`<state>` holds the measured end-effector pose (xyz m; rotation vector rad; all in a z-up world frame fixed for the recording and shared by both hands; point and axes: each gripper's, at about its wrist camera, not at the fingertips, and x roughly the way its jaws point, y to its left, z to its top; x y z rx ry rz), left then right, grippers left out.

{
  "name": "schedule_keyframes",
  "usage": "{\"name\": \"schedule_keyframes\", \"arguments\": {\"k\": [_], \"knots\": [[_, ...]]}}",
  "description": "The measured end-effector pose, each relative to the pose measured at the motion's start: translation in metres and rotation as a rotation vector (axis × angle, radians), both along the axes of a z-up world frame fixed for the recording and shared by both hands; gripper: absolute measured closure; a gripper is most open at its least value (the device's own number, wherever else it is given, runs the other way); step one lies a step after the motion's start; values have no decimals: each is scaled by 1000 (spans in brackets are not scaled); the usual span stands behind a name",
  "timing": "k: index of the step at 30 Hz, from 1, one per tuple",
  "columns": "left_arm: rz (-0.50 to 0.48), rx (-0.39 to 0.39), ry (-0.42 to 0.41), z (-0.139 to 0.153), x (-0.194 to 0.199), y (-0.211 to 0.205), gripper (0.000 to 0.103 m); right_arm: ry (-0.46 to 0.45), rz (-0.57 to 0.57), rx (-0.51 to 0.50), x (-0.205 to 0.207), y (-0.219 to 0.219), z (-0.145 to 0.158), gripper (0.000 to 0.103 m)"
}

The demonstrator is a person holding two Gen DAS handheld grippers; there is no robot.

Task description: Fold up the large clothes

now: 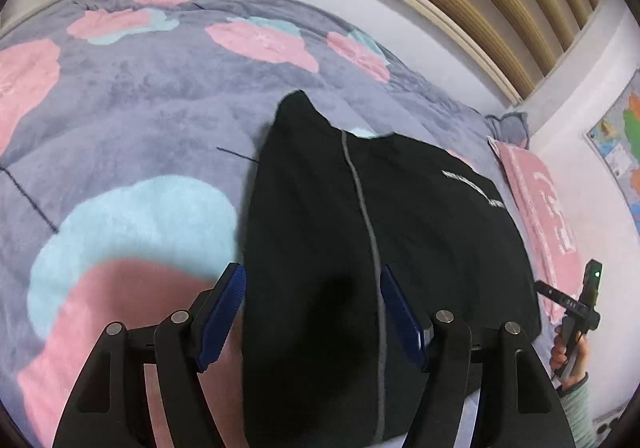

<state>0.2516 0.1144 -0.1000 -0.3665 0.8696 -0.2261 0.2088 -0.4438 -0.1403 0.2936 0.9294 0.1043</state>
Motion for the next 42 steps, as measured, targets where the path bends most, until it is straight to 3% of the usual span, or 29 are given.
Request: {"name": "schedule_keyframes", "arguments": {"k": [4, 8, 11, 15, 16, 17, 19, 22, 24, 28, 30, 32, 34, 40, 41, 42], "knots": [[6, -65, 8, -16, 20, 8, 32, 19, 16, 49, 15, -8, -18, 17], [-61, -100, 91, -41, 41, 0, 29, 31, 44, 156, 29, -16, -33, 16], [-103, -195, 178, -63, 58, -2, 29, 74, 87, 286, 46, -20, -50, 16], [-93, -344, 204, -72, 65, 8, 31, 109, 106, 434, 59, -30, -66, 15], [-89, -338, 199, -70, 64, 7, 36, 113, 113, 451, 60, -31, -67, 23], [-101, -324, 178, -66, 61, 4, 48, 104, 139, 462, 59, -29, -64, 31], [-136, -255, 130, -50, 51, -6, 52, 88, 171, 435, 54, -26, -57, 35], [-151, -242, 146, -43, 53, -10, 52, 100, 215, 382, 53, -23, -51, 32], [-122, -267, 208, -52, 64, -9, 47, 128, 213, 399, 62, -23, -59, 29], [-81, -319, 240, -67, 73, -7, 44, 156, 216, 462, 76, -21, -72, 29], [-57, -317, 207, -64, 66, -7, 53, 140, 213, 459, 72, -20, -70, 42], [-57, -262, 140, -51, 53, -14, 78, 98, 220, 429, 59, -18, -57, 56], [-61, -246, 75, -33, 38, -17, 83, 64, 222, 408, 49, -16, -42, 69], [-150, -384, -121, 39, -25, -18, 94, -72, 244, 377, -6, -7, 28, 76], [-171, -391, -150, 51, -37, -19, 94, -88, 250, 361, -16, -3, 38, 76], [-175, -336, -183, 71, -52, -26, 94, -110, 266, 350, -30, 1, 52, 76]]}}
